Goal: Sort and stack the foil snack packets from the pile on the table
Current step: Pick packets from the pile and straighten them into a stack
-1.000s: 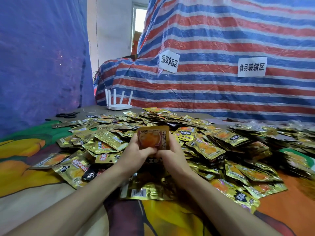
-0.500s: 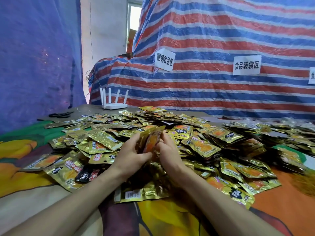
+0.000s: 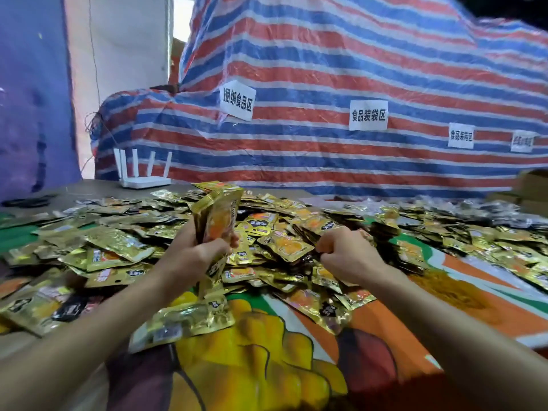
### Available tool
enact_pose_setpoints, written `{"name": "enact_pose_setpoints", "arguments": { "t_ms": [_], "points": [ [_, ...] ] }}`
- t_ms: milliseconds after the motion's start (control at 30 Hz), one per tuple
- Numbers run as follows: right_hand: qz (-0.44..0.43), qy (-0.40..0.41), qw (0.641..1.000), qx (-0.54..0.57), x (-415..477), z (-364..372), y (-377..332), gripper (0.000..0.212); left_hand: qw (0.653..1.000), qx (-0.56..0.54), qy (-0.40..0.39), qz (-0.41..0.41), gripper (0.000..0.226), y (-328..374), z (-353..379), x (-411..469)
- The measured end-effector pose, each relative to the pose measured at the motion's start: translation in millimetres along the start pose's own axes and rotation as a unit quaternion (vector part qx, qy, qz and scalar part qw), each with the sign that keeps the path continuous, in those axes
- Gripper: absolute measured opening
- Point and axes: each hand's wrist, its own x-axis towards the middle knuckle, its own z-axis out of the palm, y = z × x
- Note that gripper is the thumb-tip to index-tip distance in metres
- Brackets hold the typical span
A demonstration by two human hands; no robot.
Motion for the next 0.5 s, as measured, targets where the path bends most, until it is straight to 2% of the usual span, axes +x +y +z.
{"name": "enact_pose_setpoints", "arguments": {
  "t_ms": [100, 200, 300, 500],
  "points": [
    [0.089, -0.009, 0.981, -0.170, -8.8, -21.9, 61.5, 0.012, 0.995, -0.078, 0.051, -0.017, 0.025, -6.9, 14.3, -4.5],
    [0.133, -0.006, 0.956, -0.263, -20.6, -26.4, 105.7, 0.006, 0.982, -0.151, 0.089, -0.071, 0.032, -22.0, 17.7, -9.3],
    [0.149, -0.017, 0.950, -0.274, -30.3, -22.4, 126.3, 0.011, 0.977, -0.169, 0.079, -0.098, 0.026, -32.8, 12.2, -7.6],
    [0.151, 0.042, 0.963, -0.219, -32.4, -21.8, 125.9, 0.016, 0.973, -0.192, 0.058, -0.111, 0.027, -40.9, 7.1, -5.5]
  ]
}}
